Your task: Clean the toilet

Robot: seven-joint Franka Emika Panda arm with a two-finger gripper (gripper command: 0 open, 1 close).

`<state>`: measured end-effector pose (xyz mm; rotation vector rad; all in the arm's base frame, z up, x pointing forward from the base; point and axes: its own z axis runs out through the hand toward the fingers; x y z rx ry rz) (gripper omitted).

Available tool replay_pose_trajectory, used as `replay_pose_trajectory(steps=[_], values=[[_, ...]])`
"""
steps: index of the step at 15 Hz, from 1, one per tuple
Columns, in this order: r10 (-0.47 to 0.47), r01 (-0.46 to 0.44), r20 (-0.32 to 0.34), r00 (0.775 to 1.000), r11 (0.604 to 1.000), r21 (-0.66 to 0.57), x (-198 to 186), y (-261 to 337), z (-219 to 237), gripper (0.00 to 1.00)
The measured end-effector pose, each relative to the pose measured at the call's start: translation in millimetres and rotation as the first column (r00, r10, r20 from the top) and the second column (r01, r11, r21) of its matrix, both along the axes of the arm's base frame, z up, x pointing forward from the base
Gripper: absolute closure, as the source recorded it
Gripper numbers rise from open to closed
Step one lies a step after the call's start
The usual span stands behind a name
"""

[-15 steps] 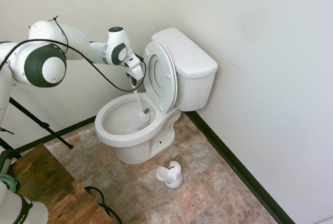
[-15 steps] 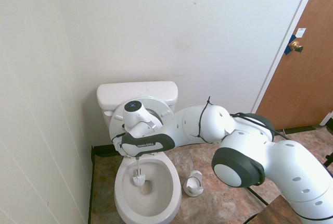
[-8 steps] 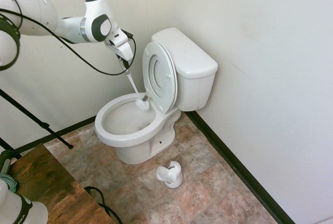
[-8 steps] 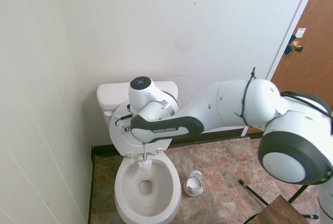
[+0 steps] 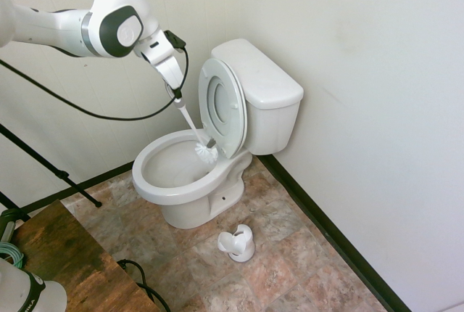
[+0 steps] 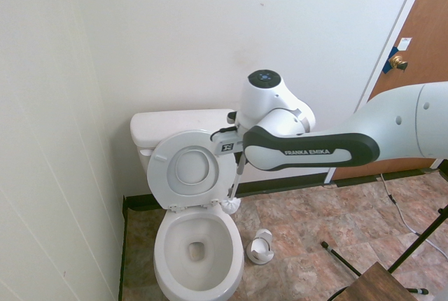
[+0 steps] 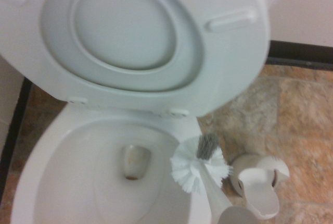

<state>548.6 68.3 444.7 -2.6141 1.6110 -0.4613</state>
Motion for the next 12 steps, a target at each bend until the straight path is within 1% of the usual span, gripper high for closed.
replay_pose_trajectory(steps=[4, 8, 12], values=[[-0.087, 0.087, -0.003, 0.996, 0.996, -0.025, -4.4, -60.2, -33.6, 1.0], [-0.167, 0.164, -0.047, 0.985, 0.985, -0.053, -4.6, -102.8, -86.8, 1.0], [-0.219, 0.216, -0.105, 0.97, 0.976, -0.036, -4.7, -145.0, -151.0, 1.0]])
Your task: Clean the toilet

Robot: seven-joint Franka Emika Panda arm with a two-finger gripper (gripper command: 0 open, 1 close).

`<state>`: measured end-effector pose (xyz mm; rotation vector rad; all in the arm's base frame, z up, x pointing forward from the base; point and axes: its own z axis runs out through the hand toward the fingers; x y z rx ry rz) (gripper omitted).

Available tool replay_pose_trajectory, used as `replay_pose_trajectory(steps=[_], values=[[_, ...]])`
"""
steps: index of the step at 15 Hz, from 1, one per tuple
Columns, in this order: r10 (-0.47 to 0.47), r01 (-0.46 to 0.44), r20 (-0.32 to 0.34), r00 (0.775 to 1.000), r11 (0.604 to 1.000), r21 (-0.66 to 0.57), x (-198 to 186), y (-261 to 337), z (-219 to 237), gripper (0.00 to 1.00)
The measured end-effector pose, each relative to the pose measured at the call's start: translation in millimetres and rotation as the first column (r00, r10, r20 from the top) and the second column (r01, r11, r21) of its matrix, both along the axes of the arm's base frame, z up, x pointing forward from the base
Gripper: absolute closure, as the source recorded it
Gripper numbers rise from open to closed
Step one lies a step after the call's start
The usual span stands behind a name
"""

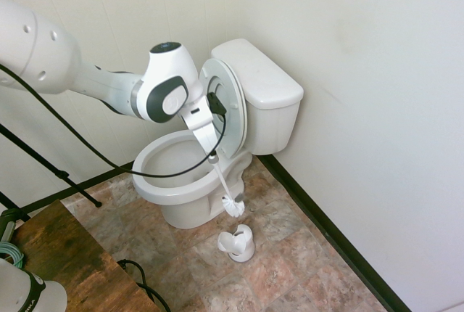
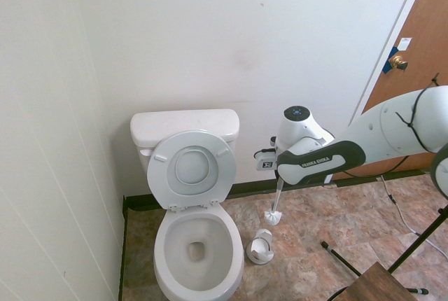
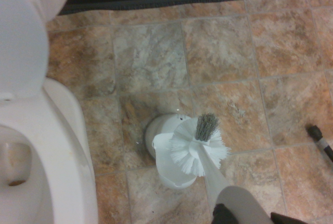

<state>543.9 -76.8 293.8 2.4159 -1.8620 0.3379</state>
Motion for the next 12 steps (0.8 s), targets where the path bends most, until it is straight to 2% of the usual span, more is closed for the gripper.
replay_pose_trajectory(steps=[5, 8, 12], values=[[-0.003, 0.008, -0.067, 0.998, 0.997, 0.077, 5.9, -19.3, -71.9, 1.0], [-0.015, 0.023, -0.092, 0.996, 0.995, 0.094, 25.8, -38.4, -106.2, 1.0], [-0.046, 0.056, -0.097, 0.994, 0.993, 0.105, 35.8, -51.5, -123.8, 1.0]])
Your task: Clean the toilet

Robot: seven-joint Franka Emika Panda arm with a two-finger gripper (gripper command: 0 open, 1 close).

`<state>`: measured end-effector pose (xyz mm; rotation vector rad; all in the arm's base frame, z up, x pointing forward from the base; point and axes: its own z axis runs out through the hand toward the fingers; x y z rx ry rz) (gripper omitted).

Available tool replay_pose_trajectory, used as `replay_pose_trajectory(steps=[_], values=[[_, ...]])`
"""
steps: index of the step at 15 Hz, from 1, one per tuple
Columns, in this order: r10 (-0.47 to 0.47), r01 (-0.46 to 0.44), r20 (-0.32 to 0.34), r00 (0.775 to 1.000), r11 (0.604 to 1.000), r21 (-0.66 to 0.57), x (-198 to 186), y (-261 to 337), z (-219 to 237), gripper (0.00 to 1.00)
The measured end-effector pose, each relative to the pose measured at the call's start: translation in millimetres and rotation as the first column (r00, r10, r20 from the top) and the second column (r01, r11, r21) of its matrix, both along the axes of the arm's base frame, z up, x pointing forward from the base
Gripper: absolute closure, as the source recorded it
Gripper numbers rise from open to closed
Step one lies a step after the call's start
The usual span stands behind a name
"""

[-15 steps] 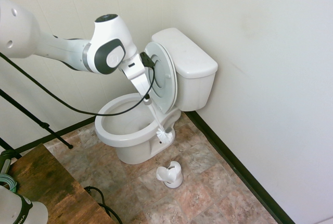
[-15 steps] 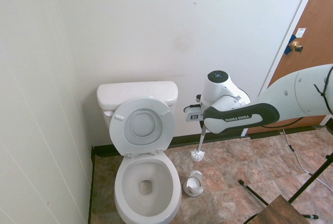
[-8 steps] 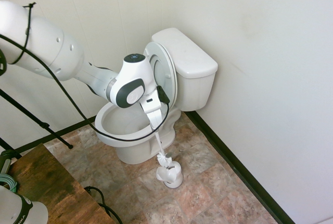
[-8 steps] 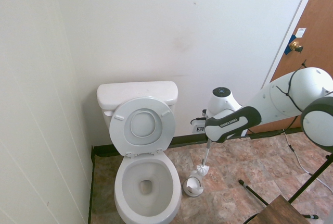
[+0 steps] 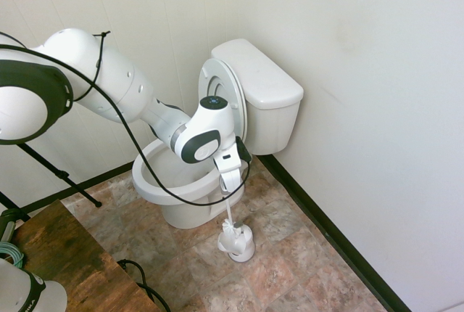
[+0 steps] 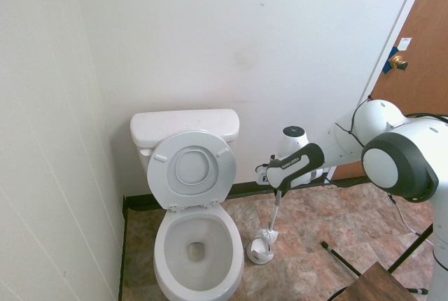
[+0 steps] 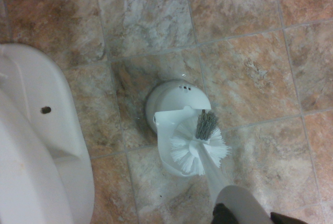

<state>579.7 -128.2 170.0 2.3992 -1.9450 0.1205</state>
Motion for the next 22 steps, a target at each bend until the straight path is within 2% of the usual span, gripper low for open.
replay_pose_trajectory(steps=[7, 15, 22], values=[[-0.027, 0.027, -0.013, 1.0, 0.998, 0.064, 15.1, -28.0, -58.6, 1.0], [-0.063, 0.073, -0.078, 0.995, 0.989, 0.127, 54.5, -60.7, -155.7, 1.0], [-0.08, 0.1, -0.132, 0.988, 0.984, 0.145, 95.2, -73.4, -177.5, 1.0]])
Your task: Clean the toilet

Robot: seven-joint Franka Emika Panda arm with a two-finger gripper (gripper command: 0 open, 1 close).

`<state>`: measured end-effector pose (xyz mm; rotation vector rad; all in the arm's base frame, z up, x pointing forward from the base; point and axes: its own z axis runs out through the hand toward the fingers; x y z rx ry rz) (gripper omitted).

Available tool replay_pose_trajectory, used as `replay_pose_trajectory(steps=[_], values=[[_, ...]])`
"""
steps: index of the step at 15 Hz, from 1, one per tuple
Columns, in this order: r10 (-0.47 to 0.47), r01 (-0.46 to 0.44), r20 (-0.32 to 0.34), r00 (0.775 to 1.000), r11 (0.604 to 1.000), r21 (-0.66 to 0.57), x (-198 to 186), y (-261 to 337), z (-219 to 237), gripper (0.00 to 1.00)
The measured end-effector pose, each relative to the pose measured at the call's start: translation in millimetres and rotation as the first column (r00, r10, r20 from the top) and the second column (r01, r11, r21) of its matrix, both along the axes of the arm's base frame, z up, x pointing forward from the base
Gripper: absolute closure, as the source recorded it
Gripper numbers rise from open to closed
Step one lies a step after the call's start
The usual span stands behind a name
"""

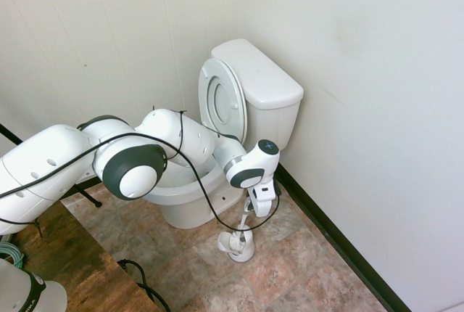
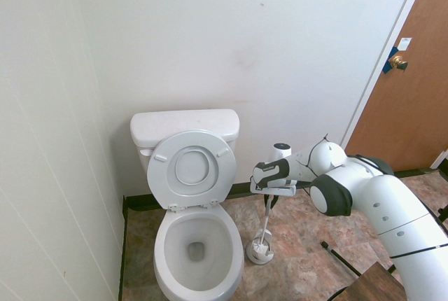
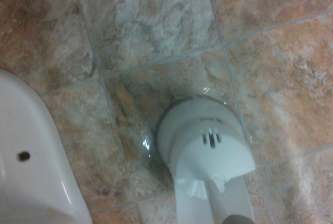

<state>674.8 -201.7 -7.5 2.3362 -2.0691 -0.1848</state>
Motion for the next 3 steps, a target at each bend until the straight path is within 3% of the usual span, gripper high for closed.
replay_pose_trajectory(steps=[3], values=[[-0.026, 0.026, -0.022, 0.999, 1.0, -0.001, 13.4, -12.4, -4.3, 1.0]])
